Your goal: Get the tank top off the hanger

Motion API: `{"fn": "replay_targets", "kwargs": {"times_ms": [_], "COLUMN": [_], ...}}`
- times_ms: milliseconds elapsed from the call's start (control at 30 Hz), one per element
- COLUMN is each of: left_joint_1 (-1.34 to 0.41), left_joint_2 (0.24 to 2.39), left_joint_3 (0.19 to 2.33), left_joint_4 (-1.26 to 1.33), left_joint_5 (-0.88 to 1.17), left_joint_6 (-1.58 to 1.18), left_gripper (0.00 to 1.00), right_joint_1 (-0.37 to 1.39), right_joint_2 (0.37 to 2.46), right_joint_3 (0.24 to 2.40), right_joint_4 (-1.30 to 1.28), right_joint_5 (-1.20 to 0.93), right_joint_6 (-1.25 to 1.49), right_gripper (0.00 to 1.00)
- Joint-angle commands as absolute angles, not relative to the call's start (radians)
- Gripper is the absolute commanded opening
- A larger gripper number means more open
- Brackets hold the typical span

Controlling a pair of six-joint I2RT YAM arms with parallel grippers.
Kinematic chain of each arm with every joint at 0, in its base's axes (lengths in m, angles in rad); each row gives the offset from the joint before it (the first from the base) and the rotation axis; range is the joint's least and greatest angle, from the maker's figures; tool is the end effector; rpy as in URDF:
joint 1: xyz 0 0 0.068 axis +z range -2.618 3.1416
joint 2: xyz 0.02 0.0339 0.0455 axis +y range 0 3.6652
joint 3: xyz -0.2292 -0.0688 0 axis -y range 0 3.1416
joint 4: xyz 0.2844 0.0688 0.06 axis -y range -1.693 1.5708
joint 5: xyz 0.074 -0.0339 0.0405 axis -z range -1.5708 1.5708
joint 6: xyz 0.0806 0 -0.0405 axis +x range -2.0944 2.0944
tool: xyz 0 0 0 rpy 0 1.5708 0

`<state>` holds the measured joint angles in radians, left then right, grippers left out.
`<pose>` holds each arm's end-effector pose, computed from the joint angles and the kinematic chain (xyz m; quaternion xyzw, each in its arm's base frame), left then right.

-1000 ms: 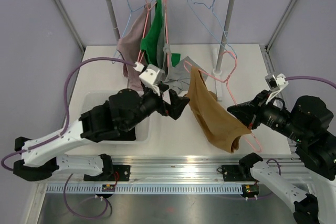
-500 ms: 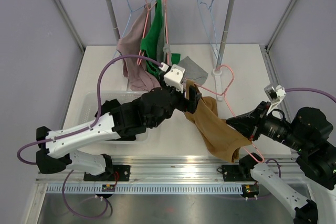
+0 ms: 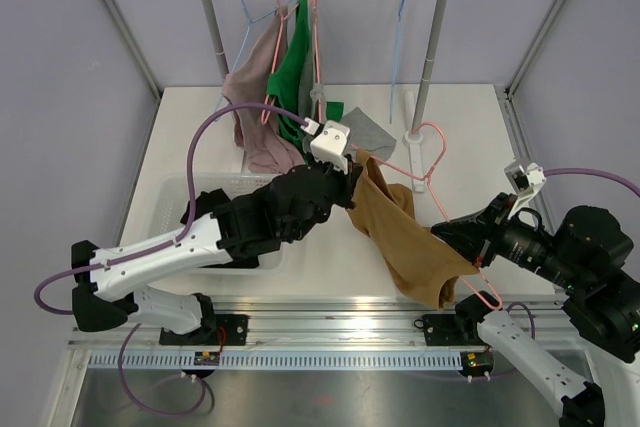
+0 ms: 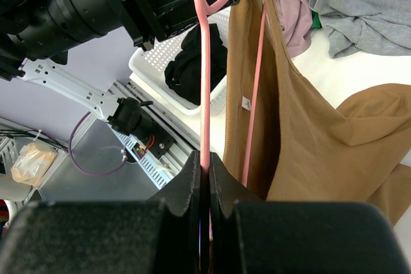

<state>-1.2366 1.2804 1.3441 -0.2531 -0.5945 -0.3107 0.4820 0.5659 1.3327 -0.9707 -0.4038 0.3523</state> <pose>0.1649 -0.3372 0.3846 0.1622 0.7428 -0.2641 0.5935 0.1047 0.0905 0.4469 -0.1756 0.7498 0.3928 0.5026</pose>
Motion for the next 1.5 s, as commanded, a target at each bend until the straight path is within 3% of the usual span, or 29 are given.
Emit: {"fn": "replay_targets", "kwargs": {"times_ms": [0,267,433,633,800,900,1067,1233,1333,1400,1467], "left_joint_1": [-1.220,-1.189,-1.160,-1.101,-1.092,-1.098,-1.172,-1.378,-1.422,-1.424,-1.424], "left_joint_2": [1.258,1.218,1.210,1.180,1.140,1.077,0.970,1.046,1.101,1.114,1.127], "left_joint_3": [1.335,1.295,1.296,1.247,1.192,1.093,0.888,0.870,0.870,0.888,0.935], "left_joint_4": [-0.206,-0.216,-0.353,-0.400,-0.355,-0.183,0.042,0.080,0.068,0.010,-0.107], "left_joint_5": [-0.644,-0.696,-0.879,-0.907,-0.820,-0.577,-0.202,-0.090,-0.144,-0.314,-0.552], "left_joint_6": [-0.333,-0.364,-0.483,-0.560,-0.540,-0.499,-0.417,-0.272,-0.285,-0.340,-0.395], "left_gripper": [0.00,0.00,0.00,0.00,0.00,0.00,0.00,0.00,0.00,0.00,0.00], "right_joint_1": [0.486,0.486,0.486,0.488,0.488,0.488,0.486,0.488,0.486,0.488,0.488], "right_joint_2": [0.557,0.555,0.535,0.477,0.382,0.316,0.267,0.402,0.503,0.547,0.605], "right_joint_3": [1.356,1.321,1.318,1.321,1.263,1.124,0.867,0.721,0.706,0.820,0.973], "right_joint_4": [-0.905,-0.913,-0.985,-0.991,-0.902,-0.668,-0.024,0.546,0.682,0.558,0.120], "right_joint_5": [-0.394,-0.508,-0.552,-0.672,-0.573,-0.459,-0.292,-0.195,-0.150,-0.086,-0.042], "right_joint_6": [0.341,0.313,0.253,0.210,0.219,0.305,0.406,0.391,0.351,0.322,0.330], "right_gripper": [0.00,0.00,0.00,0.00,0.00,0.00,0.00,0.00,0.00,0.00,0.00]}}
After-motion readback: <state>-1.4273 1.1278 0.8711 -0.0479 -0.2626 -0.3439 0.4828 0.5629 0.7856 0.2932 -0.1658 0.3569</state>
